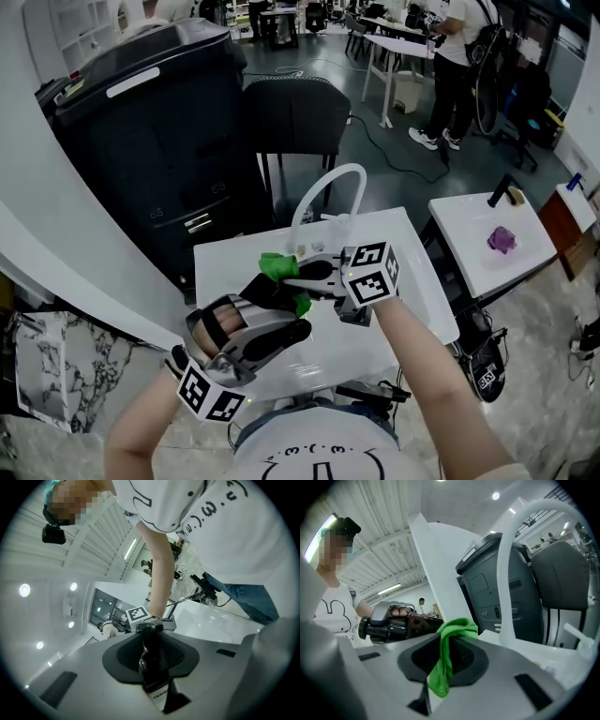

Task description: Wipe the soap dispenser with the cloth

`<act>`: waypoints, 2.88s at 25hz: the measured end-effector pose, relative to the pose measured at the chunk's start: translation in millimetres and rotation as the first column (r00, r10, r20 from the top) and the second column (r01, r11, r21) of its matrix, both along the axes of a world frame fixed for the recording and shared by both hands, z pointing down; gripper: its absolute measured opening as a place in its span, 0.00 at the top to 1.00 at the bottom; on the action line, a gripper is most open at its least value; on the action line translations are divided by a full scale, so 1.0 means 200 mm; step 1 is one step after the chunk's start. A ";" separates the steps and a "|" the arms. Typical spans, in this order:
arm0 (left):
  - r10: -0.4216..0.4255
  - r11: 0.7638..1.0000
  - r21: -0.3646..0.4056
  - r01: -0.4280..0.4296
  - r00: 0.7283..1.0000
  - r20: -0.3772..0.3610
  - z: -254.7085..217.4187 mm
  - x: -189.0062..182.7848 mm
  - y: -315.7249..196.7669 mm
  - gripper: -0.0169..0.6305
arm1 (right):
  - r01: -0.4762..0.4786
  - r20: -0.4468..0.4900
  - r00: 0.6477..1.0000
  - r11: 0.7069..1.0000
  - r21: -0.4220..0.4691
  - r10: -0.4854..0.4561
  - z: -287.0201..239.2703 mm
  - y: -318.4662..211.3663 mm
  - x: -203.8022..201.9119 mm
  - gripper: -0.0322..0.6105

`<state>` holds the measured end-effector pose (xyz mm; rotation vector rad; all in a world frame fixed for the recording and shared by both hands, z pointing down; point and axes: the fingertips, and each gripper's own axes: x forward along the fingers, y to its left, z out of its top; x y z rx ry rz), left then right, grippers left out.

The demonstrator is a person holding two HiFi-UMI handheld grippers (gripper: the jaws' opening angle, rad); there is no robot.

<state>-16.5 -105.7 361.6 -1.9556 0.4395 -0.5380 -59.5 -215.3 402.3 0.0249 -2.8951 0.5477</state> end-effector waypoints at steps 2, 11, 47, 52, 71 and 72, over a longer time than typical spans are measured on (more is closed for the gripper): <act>-0.003 1.000 0.002 0.003 1.000 0.001 0.00 0.00 0.00 0.82 | -0.027 -0.005 1.000 1.000 -0.001 0.027 0.02 -0.02 0.00 0.88; 0.029 0.999 0.022 -0.031 0.995 0.101 0.08 -0.01 0.02 0.82 | -0.159 -0.020 0.986 0.974 0.161 0.164 -0.06 -0.02 0.14 0.88; 0.087 0.987 0.106 -0.120 0.958 0.273 0.14 -0.06 0.11 0.82 | -0.159 0.050 0.987 0.883 0.442 0.153 -0.40 0.11 0.07 0.88; 0.085 0.987 0.104 -0.120 0.953 0.291 0.16 -0.05 0.10 0.82 | 0.109 -0.206 0.979 0.847 0.520 0.000 -0.24 0.29 0.03 0.88; 0.063 0.989 0.110 -0.102 0.946 0.317 0.21 -0.03 0.11 0.81 | 0.102 -0.309 0.950 0.911 0.399 0.029 -0.05 0.06 -0.11 0.88; 0.061 0.989 0.107 -0.099 0.947 0.317 0.21 -0.03 0.11 0.81 | 0.098 -0.315 0.948 0.913 0.397 0.035 -0.04 0.05 -0.11 0.88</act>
